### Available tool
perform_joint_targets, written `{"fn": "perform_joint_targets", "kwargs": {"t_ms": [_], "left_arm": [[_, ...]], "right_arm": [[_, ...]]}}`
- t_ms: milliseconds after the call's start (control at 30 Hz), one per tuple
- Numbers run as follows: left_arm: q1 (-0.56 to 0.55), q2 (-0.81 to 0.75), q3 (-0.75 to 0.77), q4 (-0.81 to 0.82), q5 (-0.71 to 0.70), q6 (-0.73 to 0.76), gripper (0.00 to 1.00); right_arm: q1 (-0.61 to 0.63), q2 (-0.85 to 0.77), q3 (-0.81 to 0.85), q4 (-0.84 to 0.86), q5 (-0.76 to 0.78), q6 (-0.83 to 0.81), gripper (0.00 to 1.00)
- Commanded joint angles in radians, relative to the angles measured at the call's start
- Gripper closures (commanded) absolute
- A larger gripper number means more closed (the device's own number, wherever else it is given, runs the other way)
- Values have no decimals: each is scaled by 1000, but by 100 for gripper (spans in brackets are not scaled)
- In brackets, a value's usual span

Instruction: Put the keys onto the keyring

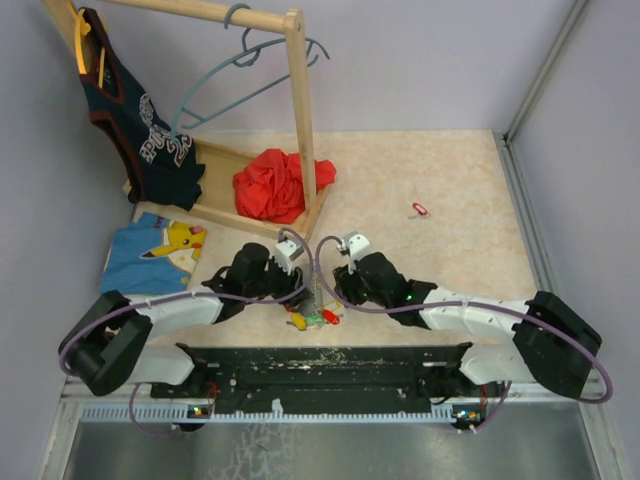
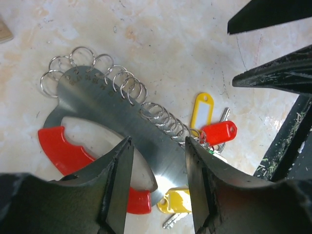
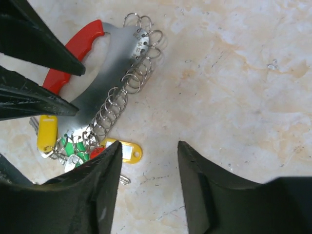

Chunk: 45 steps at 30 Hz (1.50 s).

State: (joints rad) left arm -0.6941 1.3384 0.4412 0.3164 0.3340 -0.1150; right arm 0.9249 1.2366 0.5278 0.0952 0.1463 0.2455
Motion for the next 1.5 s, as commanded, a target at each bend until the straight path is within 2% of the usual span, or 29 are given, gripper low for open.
{"fn": "perform_joint_targets", "kwargs": {"t_ms": [0,100,200,233,367,467,567,733,900,1067,1467], "left_arm": [[-4,-78,-43,28,-65,-72,46],[-1,-114,-64,37,-141,-115,42],[7,-143,-66,29,-212,-141,33],[13,-153,-66,26,-232,-143,30],[43,-202,-63,8,-336,-162,16],[63,-255,-80,5,-475,-189,0],[85,-338,-116,14,-583,-185,1],[88,-504,-190,74,-670,-111,1],[87,-650,-287,152,-689,-53,1],[87,-748,-361,213,-719,-91,1],[86,-934,-449,215,-719,-135,1]], "right_arm": [[-8,-45,-20,78,73,24,43],[-9,-53,-23,73,130,28,24],[-18,-57,-13,47,206,31,4],[-24,-58,-9,41,224,29,2],[-32,-74,0,18,340,9,1],[-39,-99,-2,-2,448,0,1],[-48,-143,-21,-5,566,4,1],[-90,-253,-100,12,678,49,2],[-115,-412,-185,41,739,63,3],[-116,-541,-263,94,779,50,3],[-118,-632,-312,111,810,38,3]]}}
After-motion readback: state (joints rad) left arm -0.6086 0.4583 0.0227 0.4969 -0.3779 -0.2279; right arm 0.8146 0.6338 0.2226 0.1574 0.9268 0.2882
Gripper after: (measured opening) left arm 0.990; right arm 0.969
